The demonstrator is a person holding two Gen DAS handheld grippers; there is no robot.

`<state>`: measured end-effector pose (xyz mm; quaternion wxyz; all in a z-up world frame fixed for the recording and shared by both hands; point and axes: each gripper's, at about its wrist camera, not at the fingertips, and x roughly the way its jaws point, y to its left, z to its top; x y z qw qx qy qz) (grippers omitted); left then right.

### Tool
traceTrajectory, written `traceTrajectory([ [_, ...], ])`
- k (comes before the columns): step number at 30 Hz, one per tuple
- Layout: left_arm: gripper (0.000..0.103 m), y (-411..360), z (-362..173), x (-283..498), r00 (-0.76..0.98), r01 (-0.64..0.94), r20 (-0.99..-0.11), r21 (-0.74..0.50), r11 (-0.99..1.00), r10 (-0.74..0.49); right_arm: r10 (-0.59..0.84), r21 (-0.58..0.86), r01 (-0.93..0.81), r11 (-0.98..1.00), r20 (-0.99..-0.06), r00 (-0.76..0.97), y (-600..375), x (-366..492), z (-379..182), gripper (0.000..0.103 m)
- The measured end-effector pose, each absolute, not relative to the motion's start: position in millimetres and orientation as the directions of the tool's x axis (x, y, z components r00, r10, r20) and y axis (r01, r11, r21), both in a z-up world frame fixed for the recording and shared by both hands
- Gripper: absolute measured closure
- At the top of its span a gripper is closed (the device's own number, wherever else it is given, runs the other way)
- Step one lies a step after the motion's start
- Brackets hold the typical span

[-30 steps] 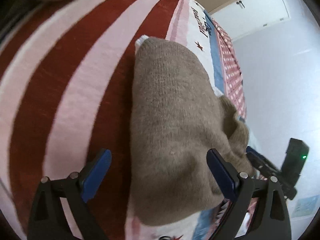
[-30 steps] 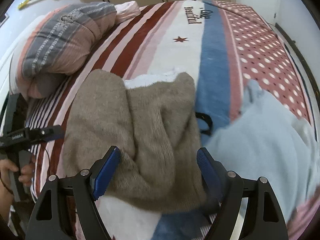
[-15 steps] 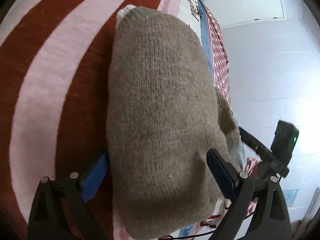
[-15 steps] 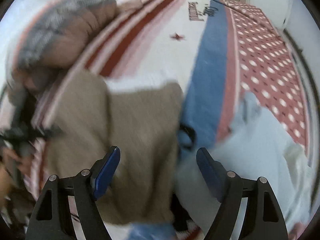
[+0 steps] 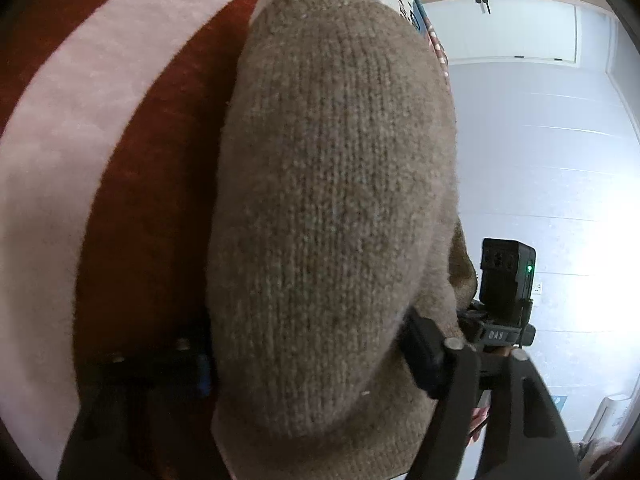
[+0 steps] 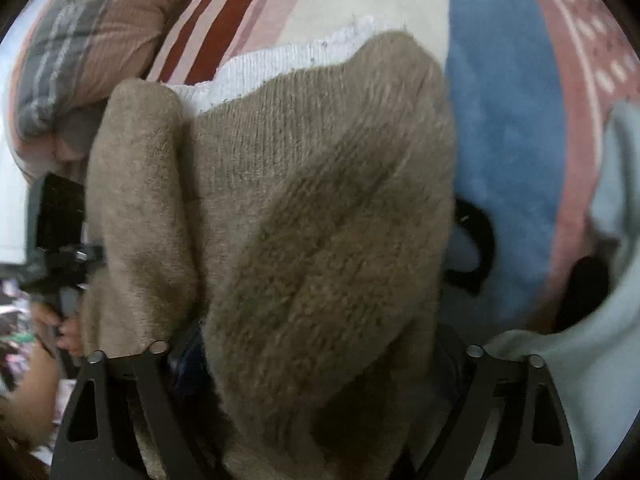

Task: Fold small clothes
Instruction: 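Grasp the folded sweater with the left gripper while the right gripper grasps it too, then lift and carry the folded sweater with both grippers toward the pillow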

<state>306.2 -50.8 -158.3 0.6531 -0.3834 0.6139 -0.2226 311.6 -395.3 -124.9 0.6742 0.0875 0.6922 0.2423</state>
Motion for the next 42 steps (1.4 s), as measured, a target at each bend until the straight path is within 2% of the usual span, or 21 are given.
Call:
traceTrajectory([
  [1, 0.048, -51, -156, 305, 0.146, -0.173, -0.637, -0.770, 0.614, -0.757, 0.485, 0.494, -0.182, 0.850, -0.870, -0.092, -396, 311, -128, 0.047],
  [3, 0.056, -52, -145, 304, 0.143, -0.148, -0.657, -0.754, 0.640, -0.740, 0.515, 0.526, -0.172, 0.833, -0.851, -0.104, -394, 309, -129, 0.059],
  [4, 0.059, -49, -139, 300, 0.146, -0.139, -0.662, -0.749, 0.648, -0.735, 0.508, 0.517, -0.186, 0.835, -0.856, -0.099, -392, 310, -127, 0.068],
  [7, 0.062, -52, -117, 300, 0.156, -0.106, -0.693, -0.720, 0.686, -0.704, 0.500, 0.502, -0.231, 0.833, -0.863, -0.073, -381, 301, -112, 0.080],
  [11, 0.063, -46, -76, 293, 0.185, -0.044, -0.732, -0.673, 0.738, -0.656, 0.504, 0.495, -0.266, 0.827, -0.863, -0.042, -365, 282, -85, 0.082],
  [16, 0.063, -18, -25, 276, 0.238, -0.007, -0.740, -0.649, 0.761, -0.629, 0.529, 0.502, -0.302, 0.810, -0.848, 0.010, -336, 264, -51, 0.082],
  [27, 0.063, 58, 65, 229, 0.352, -0.016, -0.767, -0.577, 0.816, -0.536, 0.564, 0.487, -0.439, 0.755, -0.823, 0.058, -232, 231, 16, 0.083],
  [33, 0.063, 117, 96, 190, 0.428, -0.052, -0.764, -0.554, 0.831, -0.483, 0.580, 0.477, -0.516, 0.712, -0.813, 0.050, -168, 215, 41, 0.083],
  [42, 0.063, 228, 116, 141, 0.493, -0.140, -0.789, -0.488, 0.862, -0.367, 0.579, 0.466, -0.605, 0.646, -0.815, -0.010, -44, 201, 44, 0.083],
])
